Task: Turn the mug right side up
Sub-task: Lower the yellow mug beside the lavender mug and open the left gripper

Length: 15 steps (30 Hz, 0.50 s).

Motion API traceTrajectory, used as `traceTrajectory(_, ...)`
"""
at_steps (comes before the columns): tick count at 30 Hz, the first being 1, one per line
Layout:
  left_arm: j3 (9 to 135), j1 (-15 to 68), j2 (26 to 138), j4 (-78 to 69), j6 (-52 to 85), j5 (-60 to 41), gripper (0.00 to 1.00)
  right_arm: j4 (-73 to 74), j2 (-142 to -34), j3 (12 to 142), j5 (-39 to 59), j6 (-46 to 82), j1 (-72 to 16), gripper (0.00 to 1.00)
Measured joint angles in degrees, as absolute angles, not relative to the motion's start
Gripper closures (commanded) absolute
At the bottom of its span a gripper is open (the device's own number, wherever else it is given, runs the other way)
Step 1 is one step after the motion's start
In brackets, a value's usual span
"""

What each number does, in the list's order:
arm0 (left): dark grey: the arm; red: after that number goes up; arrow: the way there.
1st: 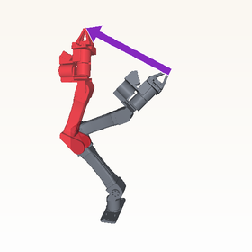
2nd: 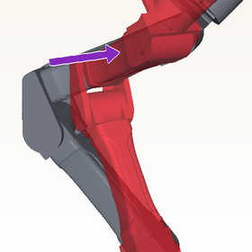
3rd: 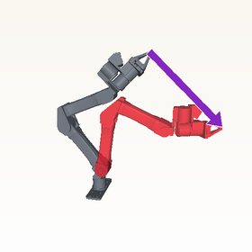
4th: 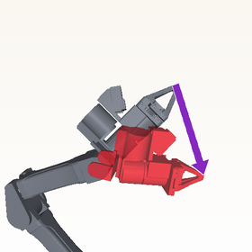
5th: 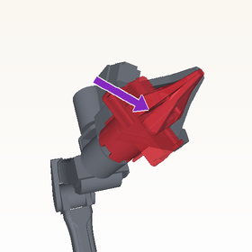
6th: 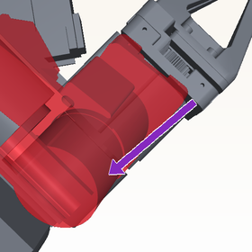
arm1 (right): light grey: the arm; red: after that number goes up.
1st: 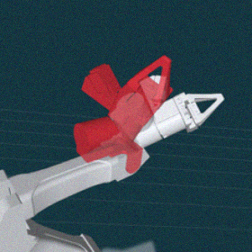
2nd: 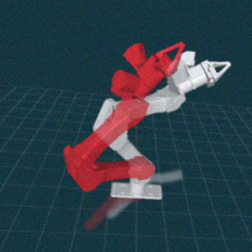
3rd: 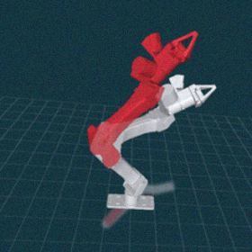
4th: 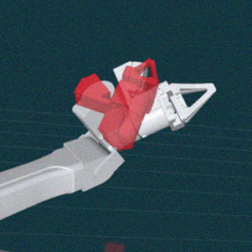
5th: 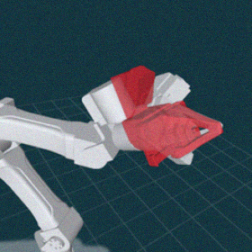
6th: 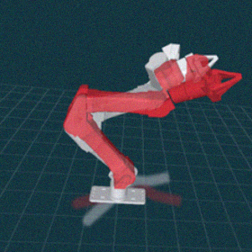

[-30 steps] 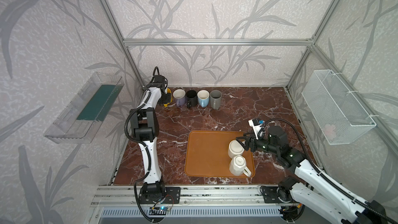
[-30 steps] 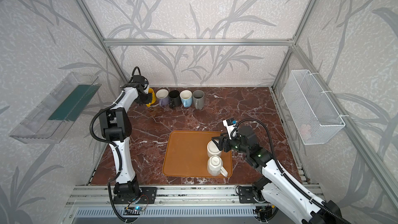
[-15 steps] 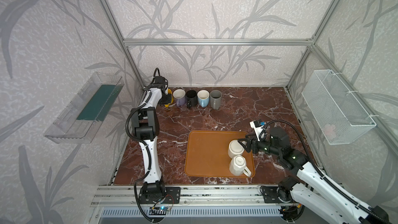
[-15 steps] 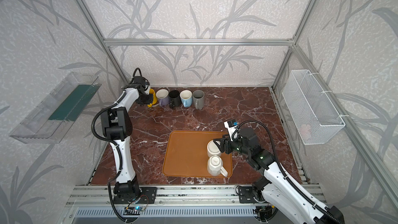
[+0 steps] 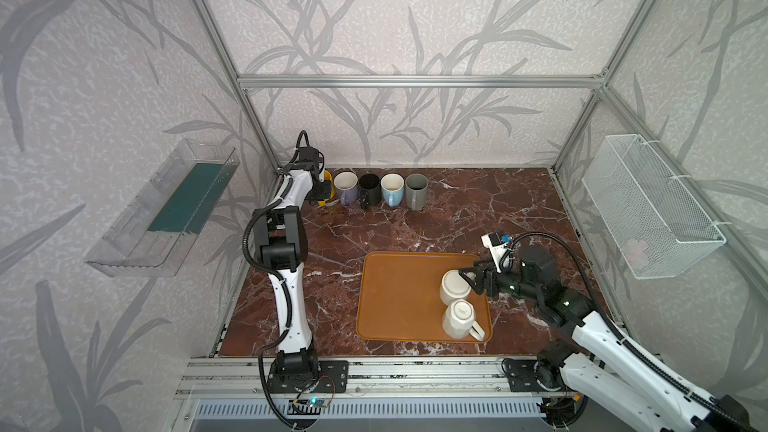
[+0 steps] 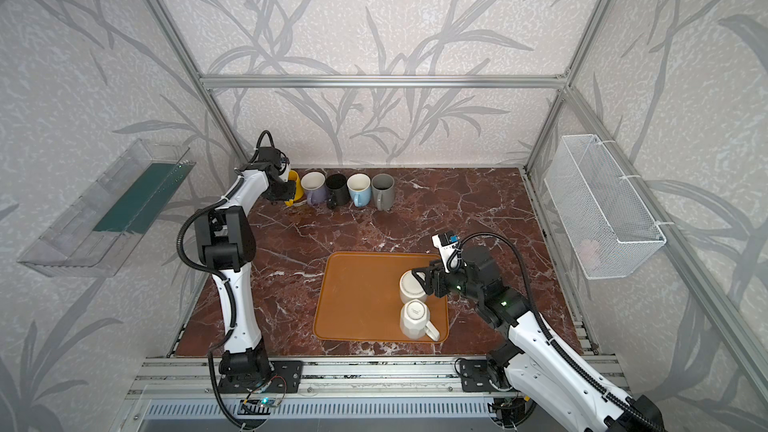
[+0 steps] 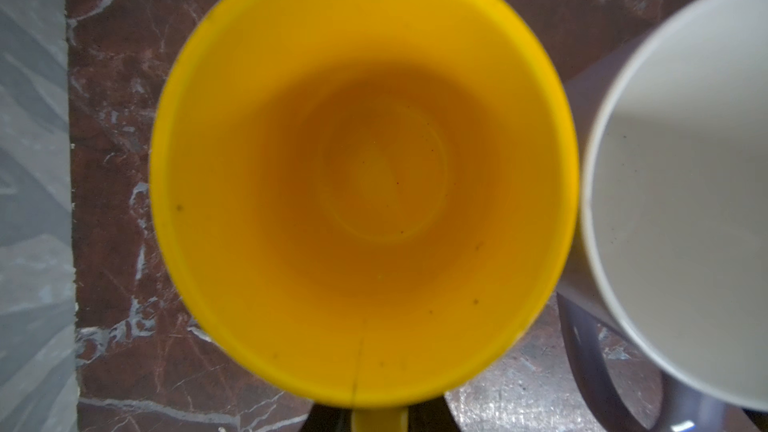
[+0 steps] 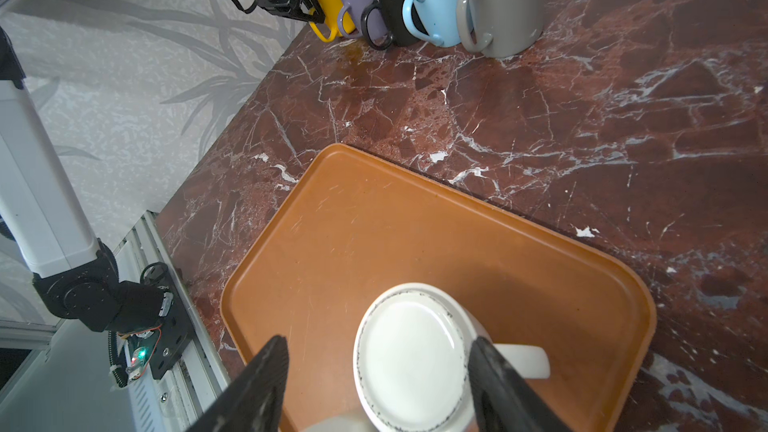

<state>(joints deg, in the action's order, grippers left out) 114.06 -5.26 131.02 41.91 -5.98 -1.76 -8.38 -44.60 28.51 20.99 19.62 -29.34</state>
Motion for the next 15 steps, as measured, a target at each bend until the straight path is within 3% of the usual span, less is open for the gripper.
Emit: traceTrajectory(15,114.06,-5.37,131.02,42.02,-5.26,-3.31,1.00,-8.88,-44.07,28.56,20.99,19.59,-29.34,0.31)
